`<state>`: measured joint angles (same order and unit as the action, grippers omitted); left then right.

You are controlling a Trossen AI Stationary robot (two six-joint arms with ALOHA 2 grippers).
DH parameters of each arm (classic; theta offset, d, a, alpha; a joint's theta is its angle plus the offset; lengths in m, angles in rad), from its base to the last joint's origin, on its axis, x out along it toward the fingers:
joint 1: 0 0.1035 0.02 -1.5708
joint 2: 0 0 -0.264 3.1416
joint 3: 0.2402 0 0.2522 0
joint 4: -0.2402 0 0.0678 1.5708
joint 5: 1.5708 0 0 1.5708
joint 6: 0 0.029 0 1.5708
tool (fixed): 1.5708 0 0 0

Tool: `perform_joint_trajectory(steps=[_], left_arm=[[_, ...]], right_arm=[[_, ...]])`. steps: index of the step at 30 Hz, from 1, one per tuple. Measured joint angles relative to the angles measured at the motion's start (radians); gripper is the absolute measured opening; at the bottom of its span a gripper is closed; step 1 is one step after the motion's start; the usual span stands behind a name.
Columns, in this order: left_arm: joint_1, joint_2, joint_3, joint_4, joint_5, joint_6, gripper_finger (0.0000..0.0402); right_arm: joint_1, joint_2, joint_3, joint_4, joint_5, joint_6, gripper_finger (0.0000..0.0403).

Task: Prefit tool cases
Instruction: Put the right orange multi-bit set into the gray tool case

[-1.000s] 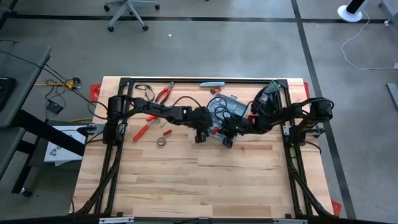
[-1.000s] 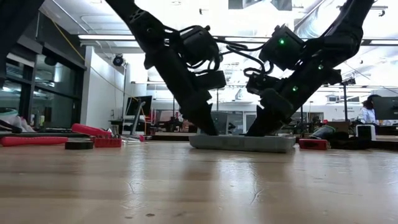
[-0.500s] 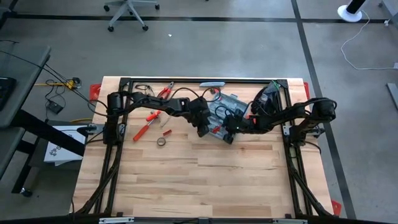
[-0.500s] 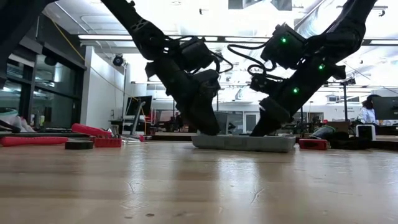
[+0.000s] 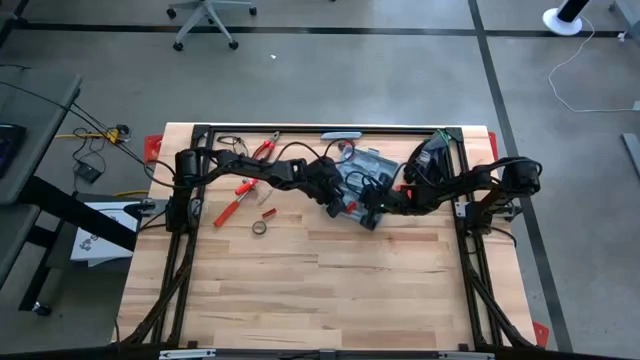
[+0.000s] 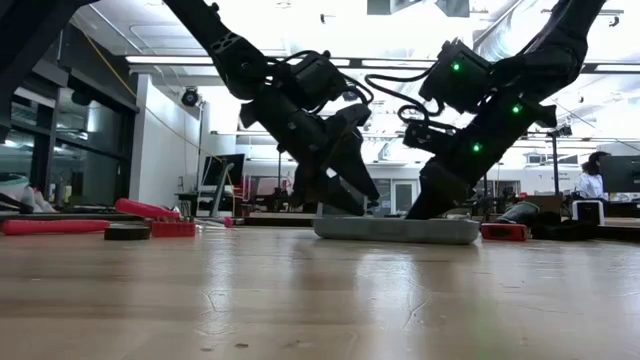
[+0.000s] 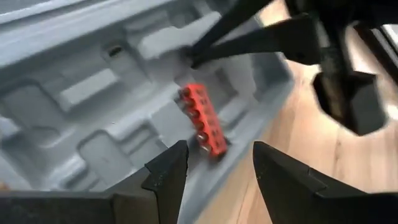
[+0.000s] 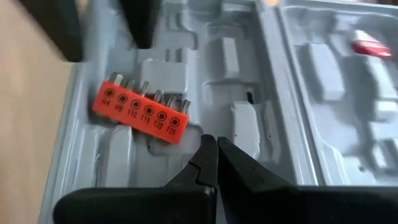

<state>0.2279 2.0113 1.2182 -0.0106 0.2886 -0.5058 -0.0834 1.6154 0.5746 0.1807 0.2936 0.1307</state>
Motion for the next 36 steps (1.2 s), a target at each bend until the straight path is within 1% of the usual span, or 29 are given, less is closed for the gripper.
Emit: perform_joint_trajectory(steps=[5,8,11,15,20,24,29,33,36], left_arm=[[-0.008,0.004,0.0,-0.019,-0.022,-0.02,0.0176],[-0.018,0.02,0.0,-0.022,-0.026,-0.044,0.0176],[-0.031,0.038,0.0,-0.022,0.006,-0.051,0.0176],[-0.047,0.05,0.001,-0.011,0.017,-0.043,0.0176],[-0.053,0.053,0.002,0.005,0.016,-0.036,0.0176],[-0.053,0.054,0.002,0.018,0.013,-0.035,0.0176],[-0.057,0.054,0.002,0.023,-0.039,-0.035,0.0176],[-0.062,0.055,0.001,0.035,-0.059,-0.022,0.0176],[-0.067,0.055,0.001,0.034,-0.092,-0.023,0.0176]], right_arm=[[-0.002,-0.001,0.001,0.008,-0.113,-0.011,0.0],[-0.002,-0.001,0.001,0.01,-0.129,-0.01,0.0],[-0.002,-0.001,0.001,0.009,-0.133,-0.004,0.0],[0.007,-0.015,-0.001,0.008,-0.143,-0.001,0.0],[0.01,-0.022,-0.001,0.002,-0.216,0.011,0.0],[0.043,-0.025,-0.001,-0.02,-0.216,0.035,0.0],[0.096,-0.026,0.0,-0.025,-0.217,0.077,0.0],[0.132,-0.038,0.0,-0.039,-0.17,0.116,0.0],[0.15,-0.072,-0.001,-0.043,-0.145,0.127,0.0]])
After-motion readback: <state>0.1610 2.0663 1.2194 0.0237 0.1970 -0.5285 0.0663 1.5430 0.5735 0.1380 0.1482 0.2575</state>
